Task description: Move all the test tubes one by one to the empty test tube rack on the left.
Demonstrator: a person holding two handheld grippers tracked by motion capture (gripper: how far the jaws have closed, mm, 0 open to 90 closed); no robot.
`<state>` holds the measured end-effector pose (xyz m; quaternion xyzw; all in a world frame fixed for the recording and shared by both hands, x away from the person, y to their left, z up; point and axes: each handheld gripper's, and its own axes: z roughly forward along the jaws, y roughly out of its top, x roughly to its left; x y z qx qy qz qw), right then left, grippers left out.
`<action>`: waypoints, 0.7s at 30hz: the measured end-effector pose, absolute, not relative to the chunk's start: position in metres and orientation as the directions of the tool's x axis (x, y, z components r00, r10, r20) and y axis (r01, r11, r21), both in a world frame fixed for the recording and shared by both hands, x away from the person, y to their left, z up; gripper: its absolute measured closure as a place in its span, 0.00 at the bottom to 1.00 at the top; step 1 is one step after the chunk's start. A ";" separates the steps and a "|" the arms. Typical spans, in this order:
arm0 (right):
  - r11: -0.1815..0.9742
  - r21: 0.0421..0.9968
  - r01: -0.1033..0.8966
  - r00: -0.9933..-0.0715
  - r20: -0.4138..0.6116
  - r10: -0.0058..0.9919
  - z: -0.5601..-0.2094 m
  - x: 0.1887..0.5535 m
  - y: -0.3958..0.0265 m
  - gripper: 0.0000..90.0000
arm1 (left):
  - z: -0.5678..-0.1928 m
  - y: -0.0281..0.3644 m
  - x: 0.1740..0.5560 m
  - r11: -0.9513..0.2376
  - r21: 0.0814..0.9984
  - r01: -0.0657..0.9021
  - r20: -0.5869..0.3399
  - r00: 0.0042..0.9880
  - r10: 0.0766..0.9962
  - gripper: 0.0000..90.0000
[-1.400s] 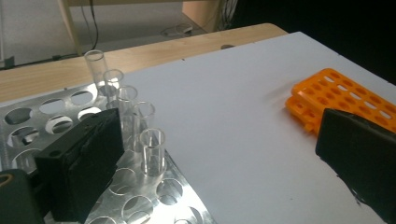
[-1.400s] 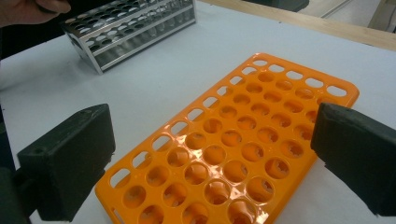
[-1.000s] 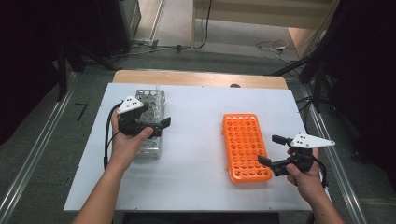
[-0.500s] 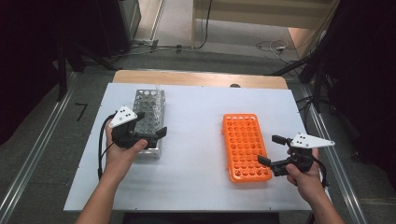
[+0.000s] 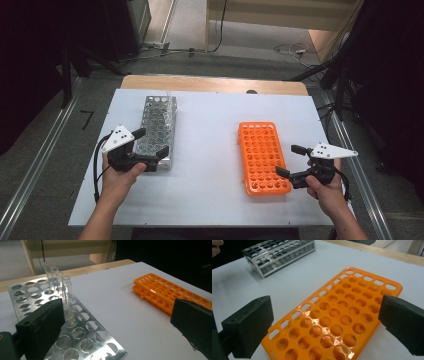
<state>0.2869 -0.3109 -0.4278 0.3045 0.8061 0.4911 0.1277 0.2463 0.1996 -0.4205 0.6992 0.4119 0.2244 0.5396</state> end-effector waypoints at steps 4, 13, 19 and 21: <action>0.330 0.868 0.372 -0.779 0.098 0.620 -0.429 0.287 -0.311 0.00 | -0.423 0.206 0.239 -0.071 0.941 0.330 -0.134 0.557 0.820 0.00; 0.329 0.869 0.370 -0.764 0.083 0.640 -0.434 0.289 -0.317 0.00 | -0.429 0.219 0.221 -0.058 0.957 0.283 -0.115 0.558 0.822 0.00; 0.319 0.868 0.381 -0.759 0.097 0.644 -0.441 0.292 -0.321 0.00 | -0.437 0.221 0.224 -0.051 0.953 0.298 -0.129 0.554 0.822 0.00; 0.314 0.871 0.378 -0.762 0.100 0.640 -0.441 0.292 -0.322 0.00 | -0.437 0.221 0.225 -0.047 0.954 0.297 -0.132 0.554 0.822 0.00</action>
